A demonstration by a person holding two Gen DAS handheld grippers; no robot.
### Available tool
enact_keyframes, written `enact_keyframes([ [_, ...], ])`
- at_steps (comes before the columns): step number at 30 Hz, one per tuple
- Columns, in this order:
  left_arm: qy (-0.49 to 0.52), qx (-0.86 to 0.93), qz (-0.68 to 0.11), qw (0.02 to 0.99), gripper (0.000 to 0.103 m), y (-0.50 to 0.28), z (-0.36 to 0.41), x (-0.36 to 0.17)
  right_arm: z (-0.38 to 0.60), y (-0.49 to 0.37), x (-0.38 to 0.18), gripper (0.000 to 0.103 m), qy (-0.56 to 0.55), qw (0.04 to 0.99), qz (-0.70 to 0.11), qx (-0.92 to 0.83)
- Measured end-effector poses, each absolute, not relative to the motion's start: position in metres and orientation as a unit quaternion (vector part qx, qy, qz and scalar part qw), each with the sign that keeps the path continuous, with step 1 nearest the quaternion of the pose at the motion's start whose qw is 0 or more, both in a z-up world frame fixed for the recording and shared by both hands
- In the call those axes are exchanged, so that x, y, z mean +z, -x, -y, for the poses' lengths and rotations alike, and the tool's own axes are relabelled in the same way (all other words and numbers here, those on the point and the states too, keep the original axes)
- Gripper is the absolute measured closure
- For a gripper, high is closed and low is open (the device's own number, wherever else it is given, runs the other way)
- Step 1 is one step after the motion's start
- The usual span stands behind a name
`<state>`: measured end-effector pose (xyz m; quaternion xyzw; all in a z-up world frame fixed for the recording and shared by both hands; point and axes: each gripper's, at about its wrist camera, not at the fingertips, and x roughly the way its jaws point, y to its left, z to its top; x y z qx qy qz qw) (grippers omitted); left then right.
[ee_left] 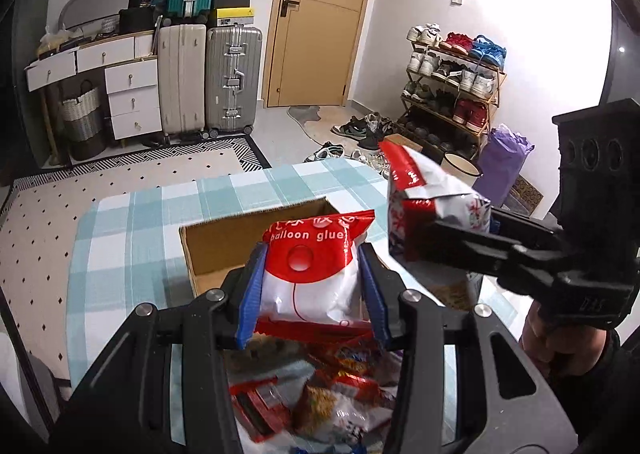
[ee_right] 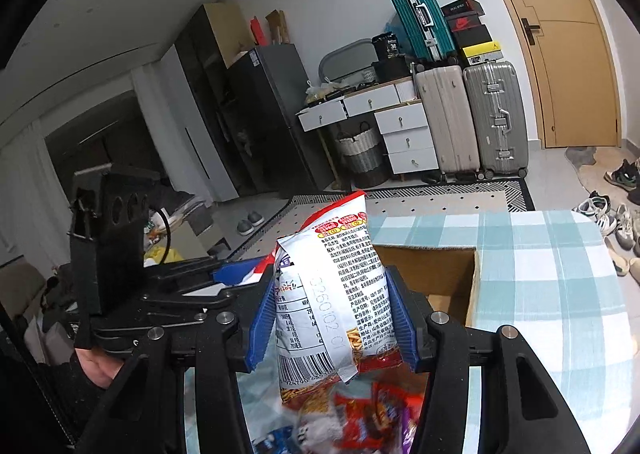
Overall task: Organize snacks
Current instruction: 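Open both tools to drop the bags into the cardboard box, then withdraw both tools from the box back toward the snack pile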
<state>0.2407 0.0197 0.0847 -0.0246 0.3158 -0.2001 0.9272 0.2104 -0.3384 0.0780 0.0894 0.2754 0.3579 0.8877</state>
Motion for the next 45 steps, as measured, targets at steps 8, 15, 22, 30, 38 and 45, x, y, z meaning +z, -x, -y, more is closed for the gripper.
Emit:
enact_keyframes([
  [8,0.02,-0.191,-0.33,0.924,0.061,-0.301,-0.023,0.075,0.334,-0.261,0.066,0.051,-0.085,0.884,-0.294,0.353],
  [15,0.022,-0.187,-0.354,0.916,0.061,-0.342,-0.026,0.045,0.33,-0.295,0.042,0.051,-0.088,0.878,-0.317,0.349],
  [22,0.024,-0.186,-0.367,0.911,0.061,-0.367,-0.027,0.017,0.326,-0.318,0.015,0.05,-0.09,0.871,-0.341,0.343],
  [30,0.021,-0.163,-0.35,0.922,0.026,-0.368,-0.036,0.012,0.324,-0.326,0.009,0.041,-0.07,0.877,-0.341,0.33],
  [38,0.008,-0.145,-0.335,0.931,0.026,-0.339,-0.039,0.022,0.337,-0.308,0.024,0.041,-0.068,0.889,-0.32,0.322],
  [45,-0.004,-0.133,-0.321,0.938,0.022,-0.301,-0.034,0.043,0.346,-0.277,0.047,0.041,-0.064,0.896,-0.301,0.32],
])
